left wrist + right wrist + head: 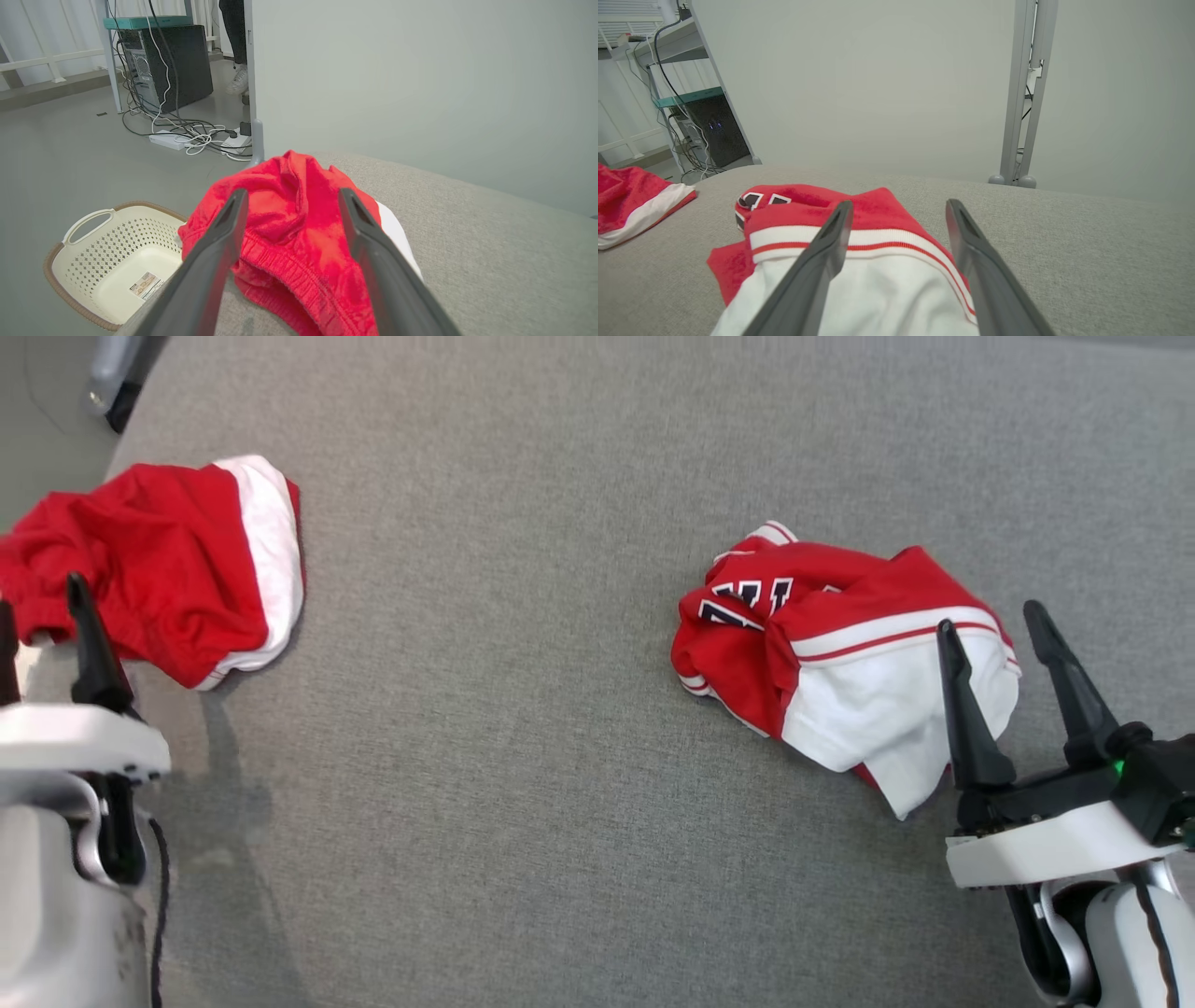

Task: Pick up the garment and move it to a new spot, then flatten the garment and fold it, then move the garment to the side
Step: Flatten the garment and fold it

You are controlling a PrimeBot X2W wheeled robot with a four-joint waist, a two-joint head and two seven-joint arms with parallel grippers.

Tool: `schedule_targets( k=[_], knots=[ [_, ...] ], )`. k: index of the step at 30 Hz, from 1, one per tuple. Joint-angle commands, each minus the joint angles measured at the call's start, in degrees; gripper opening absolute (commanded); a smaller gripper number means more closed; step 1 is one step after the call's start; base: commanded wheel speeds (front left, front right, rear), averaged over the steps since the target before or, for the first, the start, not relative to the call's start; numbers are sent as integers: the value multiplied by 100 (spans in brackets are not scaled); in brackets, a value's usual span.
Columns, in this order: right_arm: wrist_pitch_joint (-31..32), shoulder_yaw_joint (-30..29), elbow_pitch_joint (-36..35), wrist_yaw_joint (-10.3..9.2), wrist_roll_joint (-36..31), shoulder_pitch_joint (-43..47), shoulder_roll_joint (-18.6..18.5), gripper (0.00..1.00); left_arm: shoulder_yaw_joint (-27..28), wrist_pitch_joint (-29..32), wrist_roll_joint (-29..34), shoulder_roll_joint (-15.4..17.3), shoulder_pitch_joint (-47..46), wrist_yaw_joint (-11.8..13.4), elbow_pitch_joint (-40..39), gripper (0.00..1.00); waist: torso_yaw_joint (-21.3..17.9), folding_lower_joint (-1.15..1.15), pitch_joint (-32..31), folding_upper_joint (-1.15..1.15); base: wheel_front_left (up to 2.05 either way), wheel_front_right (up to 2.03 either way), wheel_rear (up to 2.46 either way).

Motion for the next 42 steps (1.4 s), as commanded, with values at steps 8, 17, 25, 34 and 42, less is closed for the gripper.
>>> schedule_targets(
  k=[8, 17, 25, 34, 42],
  knots=[
    [-231, -21, 379, 1, 97, 292, 117, 100, -128, -20, 753, -560, 1473, 29, -1577, 100, -101, 0, -833, 0, 0, 0, 0],
    [-353, -68, 713, 1, 81, 584, 261, 100, -895, 10, 1054, -889, 2652, 102, -2644, 100, -465, 0, -1373, 0, 0, 0, 0],
    [-404, -122, 949, 1, -16, 789, 321, 100, -1336, 340, 1138, -891, 3106, 189, -3121, 100, -982, 0, -1728, 0, 0, 0, 0],
    [-391, -143, 1098, 1, 0, 1056, 351, 100, -1511, 562, 1213, -803, 3420, 144, -3183, 100, -1348, 0, -2139, 0, 0, 0, 0],
    [-355, -131, 1121, 1, 38, 1247, 384, 100, -1587, 649, 1164, -780, 3638, 161, -3277, 100, -1558, 0, -2301, 0, 0, 0, 0]
  ],
)
